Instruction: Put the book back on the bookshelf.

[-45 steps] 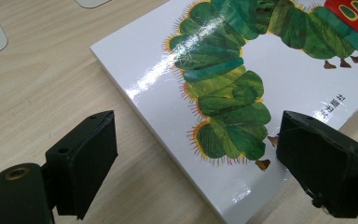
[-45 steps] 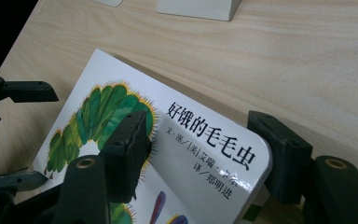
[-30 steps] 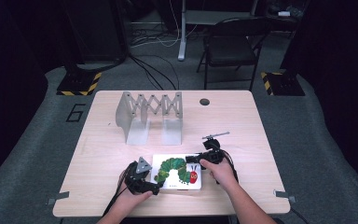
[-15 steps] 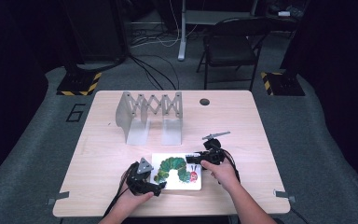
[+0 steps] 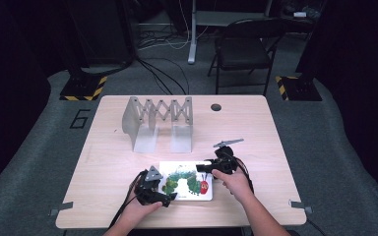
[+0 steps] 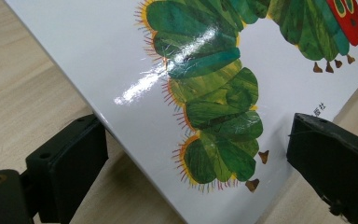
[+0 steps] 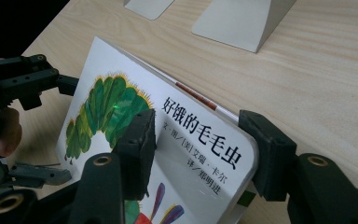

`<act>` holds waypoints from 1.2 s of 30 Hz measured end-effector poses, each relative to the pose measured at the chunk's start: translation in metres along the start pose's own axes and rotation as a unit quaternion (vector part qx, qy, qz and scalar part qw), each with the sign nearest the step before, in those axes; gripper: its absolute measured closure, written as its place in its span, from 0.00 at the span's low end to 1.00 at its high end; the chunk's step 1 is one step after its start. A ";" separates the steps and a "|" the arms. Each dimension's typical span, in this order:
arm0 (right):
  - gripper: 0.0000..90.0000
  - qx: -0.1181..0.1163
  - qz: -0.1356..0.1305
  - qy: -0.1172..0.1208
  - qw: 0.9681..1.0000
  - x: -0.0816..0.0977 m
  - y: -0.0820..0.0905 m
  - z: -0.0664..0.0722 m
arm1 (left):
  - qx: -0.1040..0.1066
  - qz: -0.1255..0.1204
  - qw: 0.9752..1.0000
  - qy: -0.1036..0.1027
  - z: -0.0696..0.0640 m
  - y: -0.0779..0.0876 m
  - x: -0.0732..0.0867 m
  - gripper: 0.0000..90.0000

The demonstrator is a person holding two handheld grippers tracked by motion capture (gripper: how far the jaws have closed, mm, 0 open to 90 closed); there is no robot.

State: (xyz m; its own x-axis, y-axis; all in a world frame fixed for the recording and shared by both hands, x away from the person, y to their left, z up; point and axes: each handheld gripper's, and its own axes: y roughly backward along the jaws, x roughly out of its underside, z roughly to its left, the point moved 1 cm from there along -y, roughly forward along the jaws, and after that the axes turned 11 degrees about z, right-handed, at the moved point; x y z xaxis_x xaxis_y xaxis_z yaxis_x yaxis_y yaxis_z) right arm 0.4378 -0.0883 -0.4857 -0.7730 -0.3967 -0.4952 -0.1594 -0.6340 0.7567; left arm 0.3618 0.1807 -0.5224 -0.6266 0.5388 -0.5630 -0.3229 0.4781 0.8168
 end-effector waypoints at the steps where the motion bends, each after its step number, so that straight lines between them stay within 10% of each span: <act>1: 0.53 0.001 0.000 0.000 1.000 0.000 0.000 0.000 | 0.000 -0.004 1.000 0.006 0.000 -0.001 0.000 0.06; 36: 0.58 0.019 -0.015 0.033 0.999 -0.009 0.017 0.017 | -0.019 -0.045 0.997 0.060 0.012 0.028 -0.001 0.50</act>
State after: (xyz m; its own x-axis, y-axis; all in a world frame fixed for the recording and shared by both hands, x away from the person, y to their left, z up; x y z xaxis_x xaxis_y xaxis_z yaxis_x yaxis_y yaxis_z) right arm 0.4312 -0.0845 -0.4612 -0.7249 -0.4220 -0.5445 -0.2060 -0.6215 0.7559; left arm 0.3621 0.2024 -0.5002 -0.6737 0.4068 -0.6170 -0.4067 0.4929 0.7691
